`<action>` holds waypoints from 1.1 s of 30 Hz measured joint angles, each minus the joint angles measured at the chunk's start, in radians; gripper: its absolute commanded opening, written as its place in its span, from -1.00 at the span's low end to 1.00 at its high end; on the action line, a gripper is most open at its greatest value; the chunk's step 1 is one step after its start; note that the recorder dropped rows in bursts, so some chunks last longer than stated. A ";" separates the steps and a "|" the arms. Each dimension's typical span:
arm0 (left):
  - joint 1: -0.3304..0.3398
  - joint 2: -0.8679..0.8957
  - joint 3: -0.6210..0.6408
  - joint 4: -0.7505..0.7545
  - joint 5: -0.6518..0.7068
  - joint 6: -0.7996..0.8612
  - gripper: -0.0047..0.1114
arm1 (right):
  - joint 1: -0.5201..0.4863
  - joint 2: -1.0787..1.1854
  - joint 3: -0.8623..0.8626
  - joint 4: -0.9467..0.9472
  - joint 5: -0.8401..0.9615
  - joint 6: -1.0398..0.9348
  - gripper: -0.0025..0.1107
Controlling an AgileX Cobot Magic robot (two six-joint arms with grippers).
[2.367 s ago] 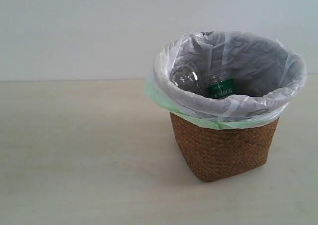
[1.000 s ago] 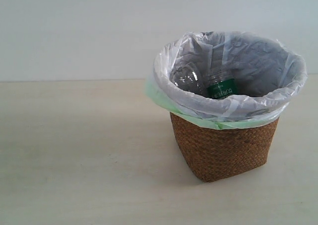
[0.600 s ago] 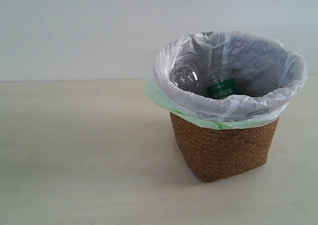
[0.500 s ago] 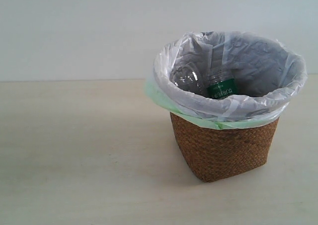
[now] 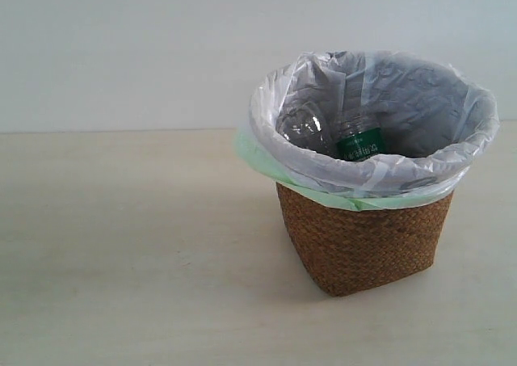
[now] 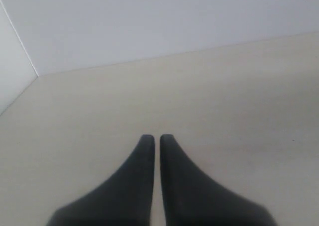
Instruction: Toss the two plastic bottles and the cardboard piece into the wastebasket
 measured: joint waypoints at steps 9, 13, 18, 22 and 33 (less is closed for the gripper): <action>0.000 0.000 0.000 -0.010 -0.017 -0.045 -0.85 | 0.000 0.000 0.000 0.000 0.000 0.000 -0.91; 0.000 0.000 0.000 -0.017 -0.121 -0.162 -0.85 | 0.000 0.000 0.000 0.000 0.000 0.000 -0.91; 0.000 0.000 0.000 -0.017 -0.192 -0.248 -0.85 | 0.000 0.000 0.000 0.000 0.000 0.000 -0.91; 0.000 0.000 0.000 -0.019 -0.196 -0.255 -0.85 | 0.000 0.000 0.000 0.000 0.000 0.000 -0.91; 0.000 0.000 0.000 -0.019 -0.153 -0.273 -0.85 | 0.000 0.000 0.000 0.000 0.000 0.000 -0.91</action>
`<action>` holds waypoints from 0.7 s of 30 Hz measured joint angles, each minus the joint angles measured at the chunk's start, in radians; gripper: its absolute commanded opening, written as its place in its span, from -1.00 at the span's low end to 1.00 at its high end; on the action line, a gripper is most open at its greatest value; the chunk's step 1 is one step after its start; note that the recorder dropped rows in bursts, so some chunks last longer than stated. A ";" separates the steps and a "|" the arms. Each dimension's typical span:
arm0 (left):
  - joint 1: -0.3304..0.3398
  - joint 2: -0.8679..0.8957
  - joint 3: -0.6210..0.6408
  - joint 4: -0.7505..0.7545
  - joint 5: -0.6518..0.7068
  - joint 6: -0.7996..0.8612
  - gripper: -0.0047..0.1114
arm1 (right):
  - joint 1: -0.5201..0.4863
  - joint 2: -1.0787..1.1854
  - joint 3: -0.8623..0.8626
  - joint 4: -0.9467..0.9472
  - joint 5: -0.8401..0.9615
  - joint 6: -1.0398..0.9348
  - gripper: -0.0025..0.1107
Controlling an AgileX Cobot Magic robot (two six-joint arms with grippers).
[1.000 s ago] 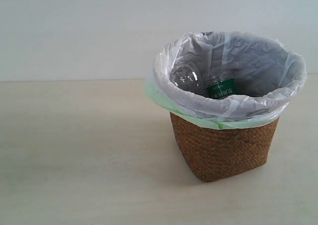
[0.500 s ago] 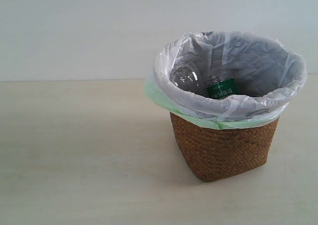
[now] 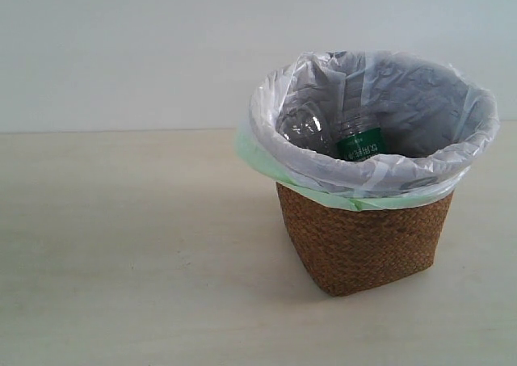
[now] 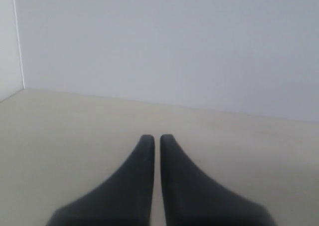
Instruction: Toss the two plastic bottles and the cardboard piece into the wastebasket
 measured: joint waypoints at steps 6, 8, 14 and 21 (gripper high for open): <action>0.000 0.000 0.000 0.000 0.110 -0.004 -0.85 | 0.000 0.000 0.000 0.000 0.000 0.000 -0.91; 0.000 0.000 0.000 0.000 0.127 -0.004 -0.85 | 0.000 0.000 0.000 0.000 0.000 0.000 -0.91; 0.000 0.000 0.000 0.000 0.143 0.042 -0.85 | 0.000 0.000 0.000 0.000 0.000 0.000 -0.91; 0.000 0.000 0.000 0.000 0.145 0.155 -0.85 | 0.000 0.000 0.000 0.000 0.000 0.000 -0.91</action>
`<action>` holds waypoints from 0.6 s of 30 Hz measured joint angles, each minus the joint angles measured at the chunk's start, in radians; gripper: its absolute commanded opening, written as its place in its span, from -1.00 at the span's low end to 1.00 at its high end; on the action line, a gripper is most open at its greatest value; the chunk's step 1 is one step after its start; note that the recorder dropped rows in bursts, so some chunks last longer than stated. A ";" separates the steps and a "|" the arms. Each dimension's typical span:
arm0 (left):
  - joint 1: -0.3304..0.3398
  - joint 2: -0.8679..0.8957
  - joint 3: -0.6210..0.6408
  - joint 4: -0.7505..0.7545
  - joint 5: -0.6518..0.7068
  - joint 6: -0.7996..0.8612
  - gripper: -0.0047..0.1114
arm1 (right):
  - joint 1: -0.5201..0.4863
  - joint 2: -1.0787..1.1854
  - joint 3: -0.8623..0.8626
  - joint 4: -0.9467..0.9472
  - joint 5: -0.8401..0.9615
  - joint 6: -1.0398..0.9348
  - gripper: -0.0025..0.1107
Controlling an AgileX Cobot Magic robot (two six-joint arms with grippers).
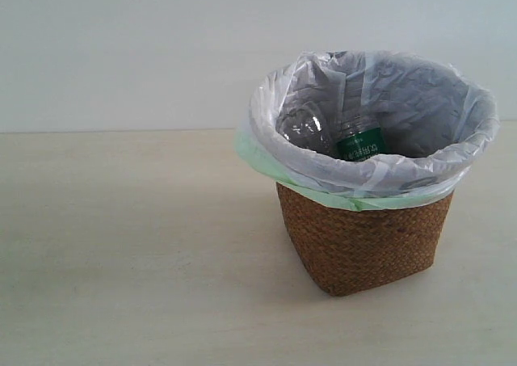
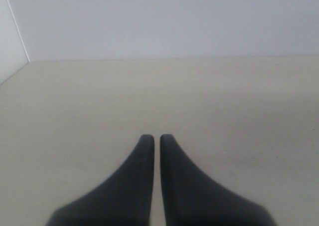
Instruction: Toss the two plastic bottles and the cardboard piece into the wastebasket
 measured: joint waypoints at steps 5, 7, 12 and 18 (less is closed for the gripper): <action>0.000 0.000 0.000 0.000 0.000 0.002 -0.85 | 0.000 0.000 0.000 0.000 0.000 0.000 -0.91; 0.000 0.000 0.000 0.000 0.000 0.004 -0.85 | 0.000 0.000 0.000 0.000 0.000 0.000 -0.91; 0.000 0.000 0.000 0.000 0.000 0.008 -0.85 | 0.000 0.000 0.000 0.000 0.000 0.000 -0.91; 0.000 0.000 0.000 0.000 0.000 0.014 -0.85 | 0.000 0.000 0.000 0.000 0.000 0.000 -0.91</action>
